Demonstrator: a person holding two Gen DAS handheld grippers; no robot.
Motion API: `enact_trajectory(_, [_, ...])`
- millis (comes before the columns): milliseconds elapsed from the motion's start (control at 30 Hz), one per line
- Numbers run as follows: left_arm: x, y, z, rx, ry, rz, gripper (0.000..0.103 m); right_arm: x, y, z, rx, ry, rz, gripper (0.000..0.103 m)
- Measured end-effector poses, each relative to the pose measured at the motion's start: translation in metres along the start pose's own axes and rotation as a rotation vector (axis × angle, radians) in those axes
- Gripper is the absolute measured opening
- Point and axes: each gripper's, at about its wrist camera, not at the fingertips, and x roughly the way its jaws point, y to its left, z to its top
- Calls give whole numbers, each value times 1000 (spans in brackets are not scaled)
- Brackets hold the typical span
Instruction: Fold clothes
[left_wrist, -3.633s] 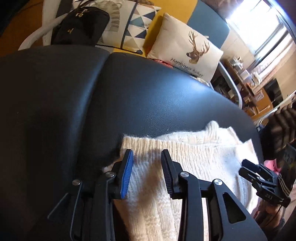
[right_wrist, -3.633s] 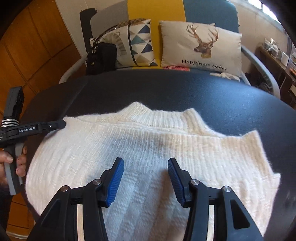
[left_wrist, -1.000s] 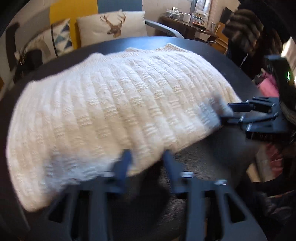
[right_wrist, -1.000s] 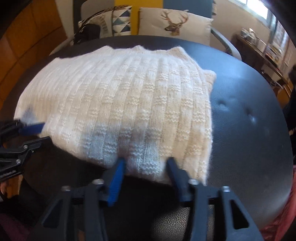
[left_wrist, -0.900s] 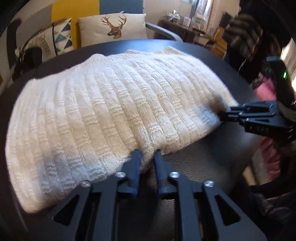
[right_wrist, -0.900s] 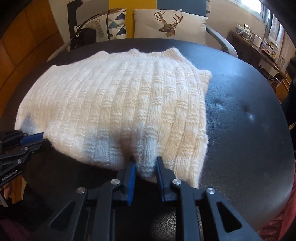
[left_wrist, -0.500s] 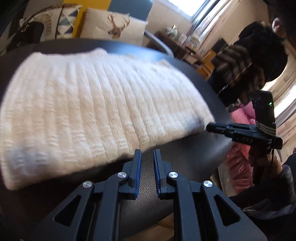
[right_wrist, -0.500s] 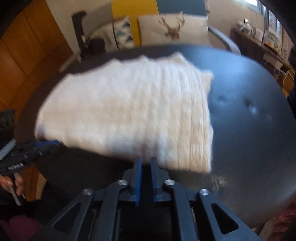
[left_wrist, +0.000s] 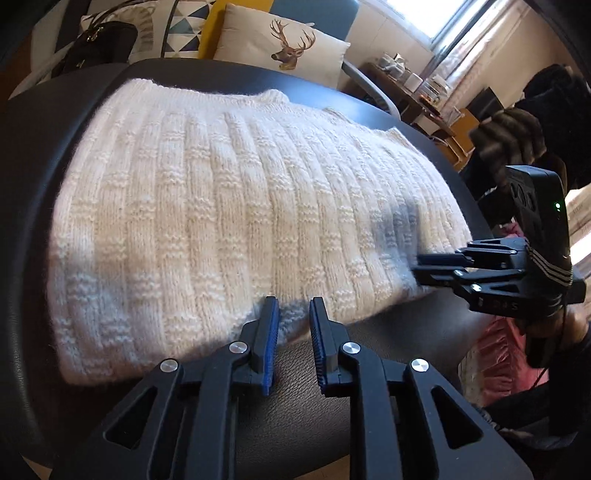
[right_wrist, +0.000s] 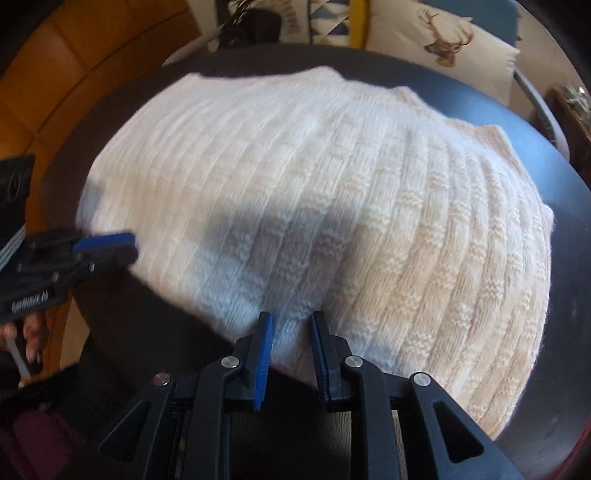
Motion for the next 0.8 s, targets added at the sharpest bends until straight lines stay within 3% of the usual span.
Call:
enact_trajectory(100, [-8, 2, 7, -34, -27, -78, 19, -5, -4, -2, 13, 30, 38, 20])
enact_trajectory(200, [-15, -6, 17, -24, -57, -130, 19, -23, -1, 3, 41, -29, 79, 21])
enact_trajectory(300, [-2, -28, 28, 30, -25, -111, 19, -21, 1, 13, 69, -60, 52, 27])
enact_trajectory(433, [29, -58, 31, 102, 59, -54, 34, -2, 0, 20, 91, -30, 61, 28])
enact_trajectory(500, [45, -64, 27, 124, 107, -23, 34, 2, 0, 18, 88, -32, 63, 28])
enact_trajectory(600, [44, -73, 20, 211, 80, 16, 29, -1, 2, 10, 25, -16, 66, 17])
enact_trajectory(667, [37, -66, 18, 180, 62, -31, 28, -6, -6, 5, 38, -12, 105, 16])
enact_trajectory(733, [25, -52, 17, 111, 50, -102, 28, -26, -29, -8, 107, -76, 152, 17])
enact_trajectory(800, [9, -34, 14, 43, 19, -146, 28, -47, -52, -20, 177, -143, 200, 29])
